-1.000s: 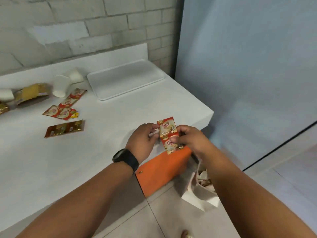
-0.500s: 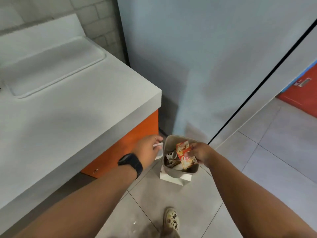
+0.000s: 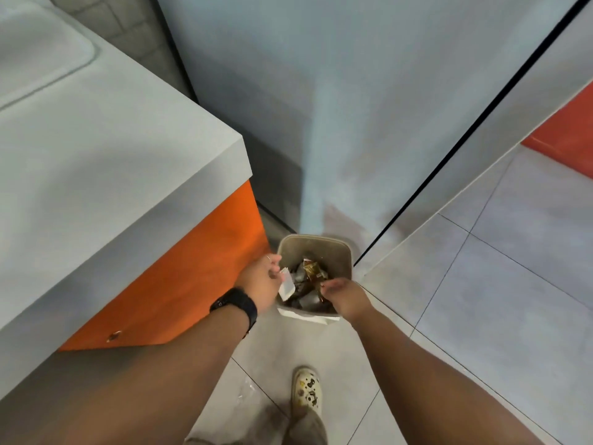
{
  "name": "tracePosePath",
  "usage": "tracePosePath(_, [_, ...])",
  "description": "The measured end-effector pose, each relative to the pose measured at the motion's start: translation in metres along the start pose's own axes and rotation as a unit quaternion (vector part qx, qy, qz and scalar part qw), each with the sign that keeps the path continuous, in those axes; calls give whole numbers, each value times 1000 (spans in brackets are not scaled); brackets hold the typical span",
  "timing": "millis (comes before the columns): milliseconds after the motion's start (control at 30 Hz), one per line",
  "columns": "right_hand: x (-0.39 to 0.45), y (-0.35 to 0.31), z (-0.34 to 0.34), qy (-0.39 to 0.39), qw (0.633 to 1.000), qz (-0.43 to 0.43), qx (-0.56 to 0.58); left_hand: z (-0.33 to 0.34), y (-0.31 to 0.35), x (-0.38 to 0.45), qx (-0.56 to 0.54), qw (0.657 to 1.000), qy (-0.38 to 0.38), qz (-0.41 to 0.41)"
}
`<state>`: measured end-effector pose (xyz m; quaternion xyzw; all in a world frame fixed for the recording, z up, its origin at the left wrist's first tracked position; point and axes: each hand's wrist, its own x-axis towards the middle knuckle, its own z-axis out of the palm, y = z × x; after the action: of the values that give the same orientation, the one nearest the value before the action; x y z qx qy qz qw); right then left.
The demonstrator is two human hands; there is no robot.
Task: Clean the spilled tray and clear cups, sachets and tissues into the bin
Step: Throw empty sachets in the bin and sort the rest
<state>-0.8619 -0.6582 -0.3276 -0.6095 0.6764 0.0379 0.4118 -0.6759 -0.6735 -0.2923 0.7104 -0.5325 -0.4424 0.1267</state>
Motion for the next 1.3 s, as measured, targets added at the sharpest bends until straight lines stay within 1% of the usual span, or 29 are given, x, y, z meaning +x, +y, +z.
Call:
tracePosePath(33, [-2,0,-1,-17,999,-16,-40,3,3,1,-14,1000,-16,-10])
tracePosePath(100, [-8,-3,-6,-38,997,-15,-59,3,10,1,-18,999,-39,-23])
tracePosePath(200, [-14,-17,-16,-55,997,-1,-61,-7,10,-6,14,999,-45,-18])
tracePosePath(233, [-15,-22,-21,-43,997,-9,-69,-15,7,-10,19,999,-40,-21])
tracePosePath(267, [-18,-31,-25,-18,999,-10,-42,-22,4,-14,19,999,-33,-24])
tracePosePath(333, [-25,-51,-35,-35,999,-8,24,-41,-3,-24,12,999,-16,-31])
tracePosePath(367, [-26,-64,-39,-51,996,0,80,-50,-7,-29,13,999,-8,-31])
tracePosePath(400, [-27,-76,-40,-46,988,-10,146,-60,-8,-36,18,999,-1,-28])
tracePosePath(467, [-32,-105,-41,-18,977,-25,211,-81,-9,-53,25,999,18,-21])
tracePosePath(533, [-40,-134,-47,-38,954,-59,291,-103,-7,-70,31,999,20,-13])
tracePosePath(600, [-56,-171,-56,-34,949,-112,292,-132,-11,-93,41,999,10,2])
tracePosePath(700, [-70,-217,-67,31,933,-167,316,-173,-16,-129,24,999,-10,30])
tracePosePath(767, [-82,-248,-69,50,920,-206,330,-200,-24,-152,2,999,-4,38])
tracePosePath(867, [-105,-302,-59,38,911,-259,319,-244,-43,-187,-59,998,18,33])
tracePosePath(933, [-117,-334,-44,23,915,-281,290,-268,-57,-207,-99,993,50,27])
tracePosePath(1000, [-128,-369,-20,-5,920,-291,264,-295,-79,-230,-129,987,97,23])
tracePosePath(1133, [-147,-423,25,-48,925,-298,230,-337,-120,-266,-149,971,186,1])
tracePosePath(1300, [-165,-470,79,-90,917,-319,224,-374,-175,-304,-137,959,244,-32])
